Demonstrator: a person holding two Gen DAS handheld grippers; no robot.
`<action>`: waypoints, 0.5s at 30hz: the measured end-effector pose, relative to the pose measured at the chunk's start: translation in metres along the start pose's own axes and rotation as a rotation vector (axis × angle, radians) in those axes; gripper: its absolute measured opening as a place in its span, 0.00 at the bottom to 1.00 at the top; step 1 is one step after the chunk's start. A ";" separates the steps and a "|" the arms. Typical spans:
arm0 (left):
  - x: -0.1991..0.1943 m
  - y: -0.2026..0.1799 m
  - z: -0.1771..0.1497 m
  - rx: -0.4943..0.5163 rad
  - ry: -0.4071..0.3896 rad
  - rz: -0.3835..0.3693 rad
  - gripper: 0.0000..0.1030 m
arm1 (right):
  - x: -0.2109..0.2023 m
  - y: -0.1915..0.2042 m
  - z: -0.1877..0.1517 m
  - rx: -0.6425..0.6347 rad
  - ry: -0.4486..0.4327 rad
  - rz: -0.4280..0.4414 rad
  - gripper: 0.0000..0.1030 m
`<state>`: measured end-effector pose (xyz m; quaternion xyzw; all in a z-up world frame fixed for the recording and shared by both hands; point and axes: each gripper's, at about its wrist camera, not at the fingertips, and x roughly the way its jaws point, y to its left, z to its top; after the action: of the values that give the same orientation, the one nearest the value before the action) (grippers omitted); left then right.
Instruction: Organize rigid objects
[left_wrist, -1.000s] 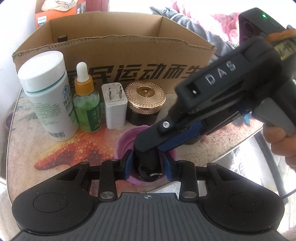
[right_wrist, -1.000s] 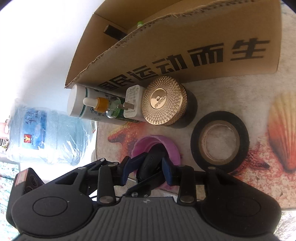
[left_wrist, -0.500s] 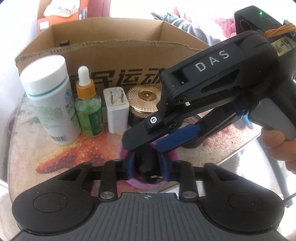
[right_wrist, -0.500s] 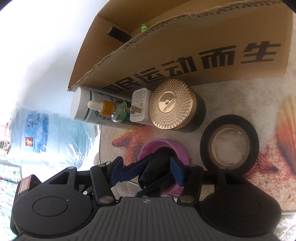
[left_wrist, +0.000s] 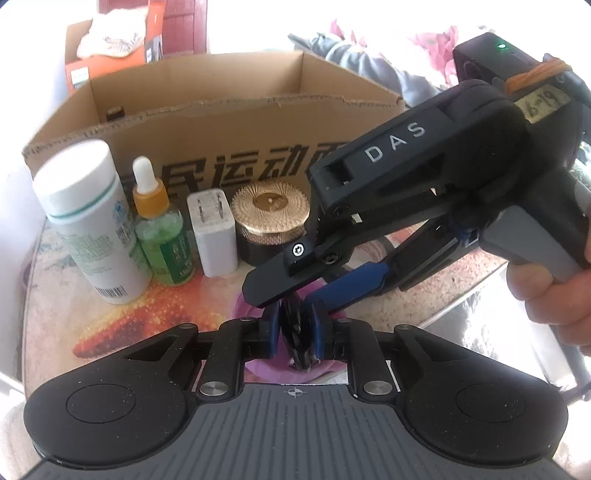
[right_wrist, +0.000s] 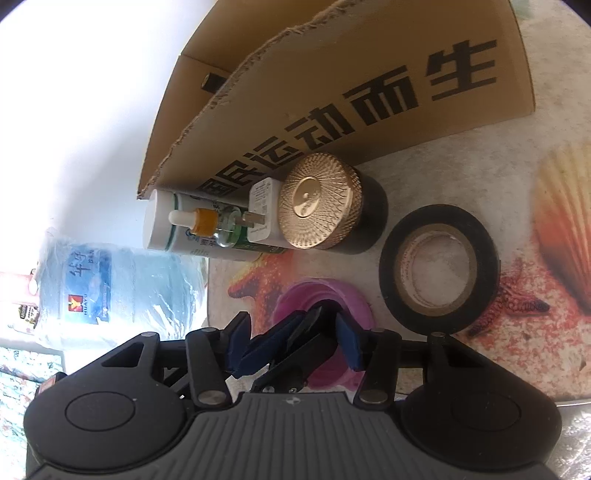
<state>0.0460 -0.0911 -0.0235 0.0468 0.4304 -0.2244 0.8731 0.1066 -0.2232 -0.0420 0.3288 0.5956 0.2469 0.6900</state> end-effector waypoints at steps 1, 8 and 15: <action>0.002 0.001 0.001 -0.005 0.009 -0.002 0.17 | 0.001 -0.001 -0.001 -0.005 -0.001 -0.005 0.52; 0.003 0.006 0.003 -0.053 -0.017 0.008 0.15 | -0.005 -0.002 -0.003 -0.029 -0.038 0.009 0.42; -0.032 0.002 0.015 -0.027 -0.113 0.062 0.14 | -0.028 0.026 -0.008 -0.118 -0.109 0.078 0.38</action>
<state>0.0410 -0.0823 0.0104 0.0354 0.3820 -0.1937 0.9029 0.0957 -0.2252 -0.0042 0.3234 0.5284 0.2901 0.7294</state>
